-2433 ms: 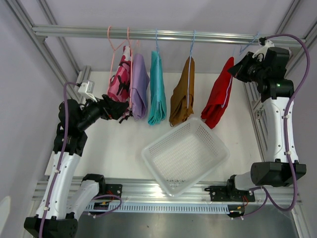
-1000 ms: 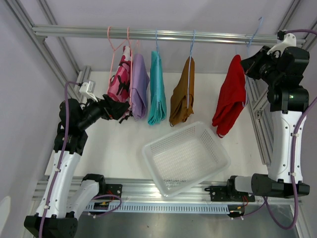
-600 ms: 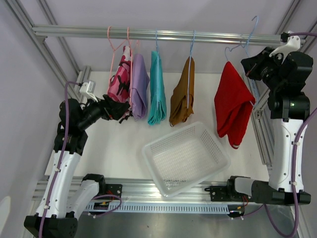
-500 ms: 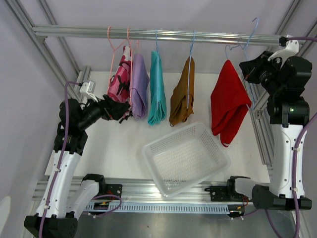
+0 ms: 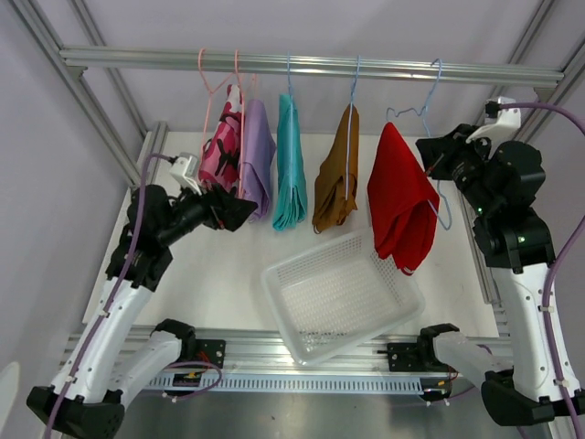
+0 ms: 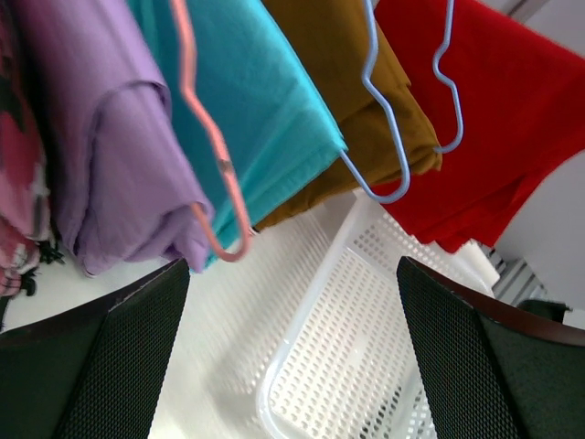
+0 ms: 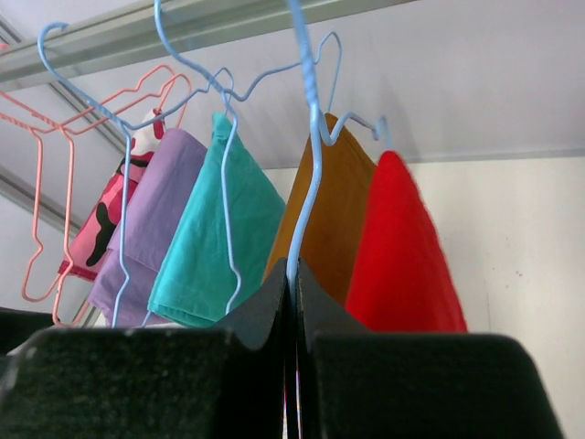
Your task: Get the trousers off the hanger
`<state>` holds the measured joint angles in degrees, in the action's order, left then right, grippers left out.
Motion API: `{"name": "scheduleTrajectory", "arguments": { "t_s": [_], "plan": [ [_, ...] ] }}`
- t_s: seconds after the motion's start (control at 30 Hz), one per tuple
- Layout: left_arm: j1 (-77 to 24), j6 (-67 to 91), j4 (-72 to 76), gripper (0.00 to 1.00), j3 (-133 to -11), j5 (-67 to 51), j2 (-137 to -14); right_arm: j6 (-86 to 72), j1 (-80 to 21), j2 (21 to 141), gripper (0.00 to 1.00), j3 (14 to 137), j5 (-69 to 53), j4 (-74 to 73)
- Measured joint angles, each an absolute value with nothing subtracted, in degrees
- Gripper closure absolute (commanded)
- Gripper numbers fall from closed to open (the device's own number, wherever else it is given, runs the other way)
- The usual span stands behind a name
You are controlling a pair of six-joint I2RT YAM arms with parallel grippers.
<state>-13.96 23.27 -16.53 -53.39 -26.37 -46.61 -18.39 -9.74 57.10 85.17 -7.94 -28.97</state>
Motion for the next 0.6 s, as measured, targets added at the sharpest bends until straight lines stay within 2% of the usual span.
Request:
{"name": "scheduleTrajectory", "arguments": {
  "t_s": [0.27,0.5,0.6],
  "plan": [
    [-34.46,20.43,-20.01,0.0,-54.94,-8.51,-45.34,-18.37,-17.5,58.81,1.0,86.76,3.25,-29.89],
    [-51.07,19.27,-24.43,0.01,-61.87,11.99,-49.19,-18.35,-19.31,59.09,1.0,87.07,6.31,-30.37],
    [-56.36,19.0,-24.56,0.01,-61.71,16.64,-51.18,-18.35,-19.64,59.11,1.0,87.07,6.7,-30.55]
  ]
}}
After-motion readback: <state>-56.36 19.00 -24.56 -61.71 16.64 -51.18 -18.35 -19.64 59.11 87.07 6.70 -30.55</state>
